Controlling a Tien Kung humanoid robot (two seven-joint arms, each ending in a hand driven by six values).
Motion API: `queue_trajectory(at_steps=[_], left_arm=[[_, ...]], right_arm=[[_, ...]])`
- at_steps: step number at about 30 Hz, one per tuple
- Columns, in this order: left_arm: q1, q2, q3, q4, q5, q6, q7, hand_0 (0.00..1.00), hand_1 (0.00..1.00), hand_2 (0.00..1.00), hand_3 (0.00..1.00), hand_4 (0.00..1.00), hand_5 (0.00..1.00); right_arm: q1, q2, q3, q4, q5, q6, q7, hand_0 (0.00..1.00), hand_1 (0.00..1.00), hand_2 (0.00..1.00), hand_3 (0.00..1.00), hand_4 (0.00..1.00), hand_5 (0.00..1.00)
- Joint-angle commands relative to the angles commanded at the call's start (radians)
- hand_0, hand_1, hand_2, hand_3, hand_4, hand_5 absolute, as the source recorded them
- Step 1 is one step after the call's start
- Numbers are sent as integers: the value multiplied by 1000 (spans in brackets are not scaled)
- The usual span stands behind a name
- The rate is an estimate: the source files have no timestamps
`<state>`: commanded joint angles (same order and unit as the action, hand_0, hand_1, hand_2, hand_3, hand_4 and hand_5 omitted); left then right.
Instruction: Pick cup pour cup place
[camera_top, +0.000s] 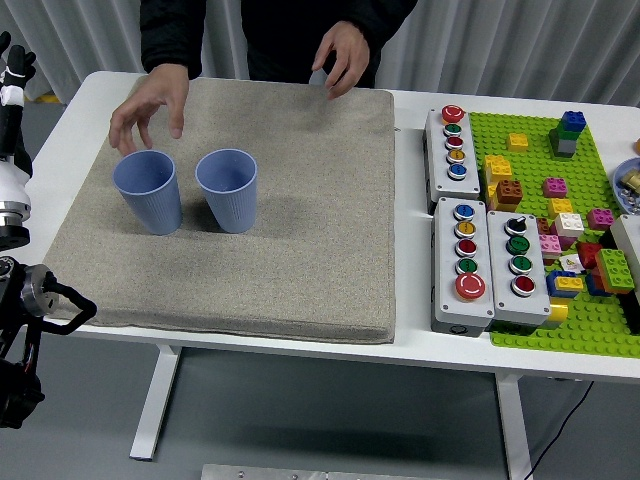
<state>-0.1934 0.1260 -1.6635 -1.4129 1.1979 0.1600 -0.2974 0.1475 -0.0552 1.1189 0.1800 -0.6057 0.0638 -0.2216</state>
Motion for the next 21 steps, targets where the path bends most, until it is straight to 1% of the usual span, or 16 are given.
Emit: queue_trajectory(at_steps=[3, 4, 9, 10, 21], left_arm=[[5, 7, -2, -1, 8, -5, 1, 818, 806, 930, 935, 938, 637], [6, 9, -4, -2, 8, -6, 1, 821, 810, 933, 940, 943, 601], [3, 11, -3, -5, 3, -1, 0, 821, 810, 933, 940, 943, 601], [3, 12, -2, -5, 2, -1, 0, 821, 810, 930, 940, 944, 624], [6, 12, 10, -5, -5, -1, -1, 821, 811, 929, 941, 939, 643]], right_arm=[[-1, 0, 1, 0, -3, 0, 0, 680, 676, 690, 642, 432, 161], [0, -1, 0, 0, -1, 0, 0, 680, 676, 690, 643, 432, 162], [1, 0, 1, 0, 0, 0, 0, 680, 676, 690, 643, 432, 162], [1, 0, 0, 0, 0, 0, 0, 680, 676, 690, 643, 431, 160], [-6, 2, -2, 0, -17, 2, -4, 680, 676, 690, 643, 433, 159]])
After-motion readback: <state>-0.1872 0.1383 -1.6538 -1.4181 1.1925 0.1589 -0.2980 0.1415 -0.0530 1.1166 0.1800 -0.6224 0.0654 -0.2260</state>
